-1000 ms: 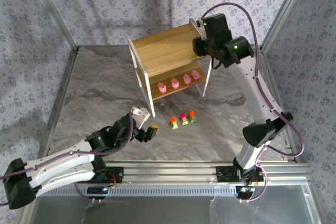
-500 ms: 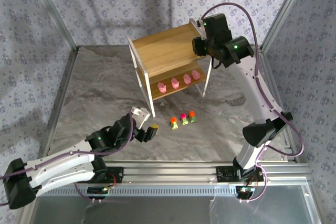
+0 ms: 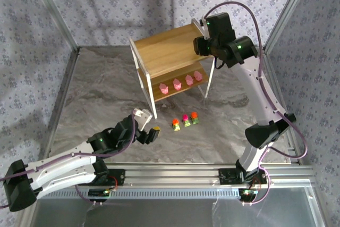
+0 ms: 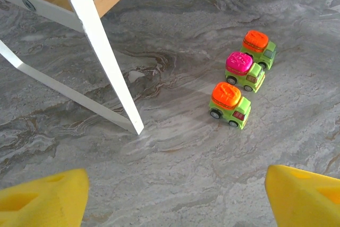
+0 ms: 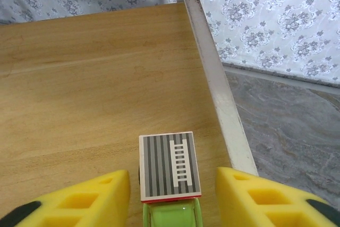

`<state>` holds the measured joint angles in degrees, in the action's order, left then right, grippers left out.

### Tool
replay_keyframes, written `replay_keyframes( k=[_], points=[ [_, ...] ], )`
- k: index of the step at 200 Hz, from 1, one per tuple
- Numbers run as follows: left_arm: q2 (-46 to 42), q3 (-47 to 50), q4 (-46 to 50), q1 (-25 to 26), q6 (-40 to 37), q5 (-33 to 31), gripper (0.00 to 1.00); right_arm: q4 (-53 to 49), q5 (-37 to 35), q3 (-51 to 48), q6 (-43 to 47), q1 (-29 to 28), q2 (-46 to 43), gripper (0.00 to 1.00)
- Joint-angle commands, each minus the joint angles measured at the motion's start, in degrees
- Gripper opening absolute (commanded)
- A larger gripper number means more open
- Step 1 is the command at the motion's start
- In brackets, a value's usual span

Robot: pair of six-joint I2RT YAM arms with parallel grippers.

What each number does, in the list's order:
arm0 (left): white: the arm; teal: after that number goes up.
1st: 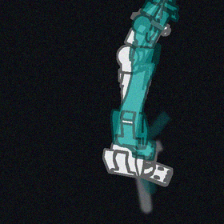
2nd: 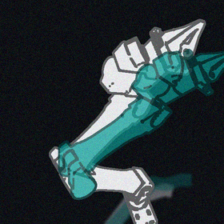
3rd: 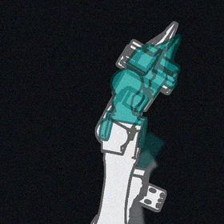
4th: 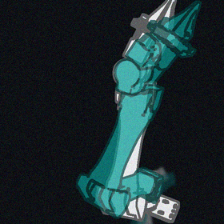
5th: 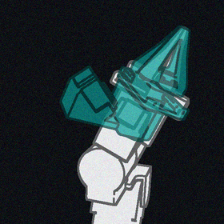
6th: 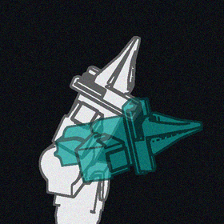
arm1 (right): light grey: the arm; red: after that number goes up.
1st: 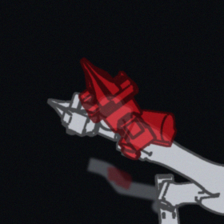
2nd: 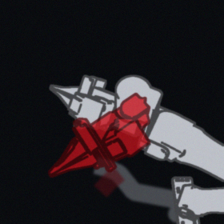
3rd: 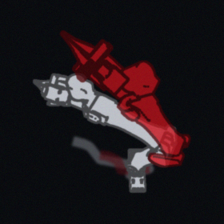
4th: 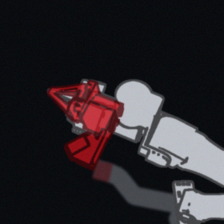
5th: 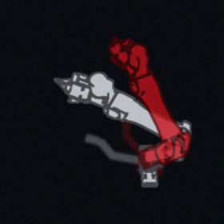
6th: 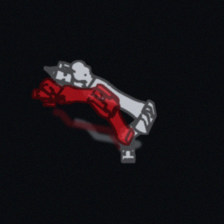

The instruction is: Place and organize the plastic toys onto the shelf

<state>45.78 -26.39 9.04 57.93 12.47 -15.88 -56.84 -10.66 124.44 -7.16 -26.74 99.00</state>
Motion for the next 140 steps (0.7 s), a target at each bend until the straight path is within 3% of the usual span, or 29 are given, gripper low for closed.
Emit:
replay_keyframes(
  k=[1,62,140],
  points=[
    [0.2,-0.5,-0.2,0.4,0.0,0.2,0.86,-1.2,-0.6,1.8,0.3,0.4,-0.5,0.51],
    [0.7,-0.5,-0.5,0.4,-0.1,1.2,0.86,1.7,-3.1,-4.5,-0.7,-1.4,-6.9,0.55],
    [2.5,-0.8,-1.2,0.5,-0.3,2.8,0.86,6.3,-7.9,-21.3,-3.6,-6.4,-19.6,0.62]
  ],
)
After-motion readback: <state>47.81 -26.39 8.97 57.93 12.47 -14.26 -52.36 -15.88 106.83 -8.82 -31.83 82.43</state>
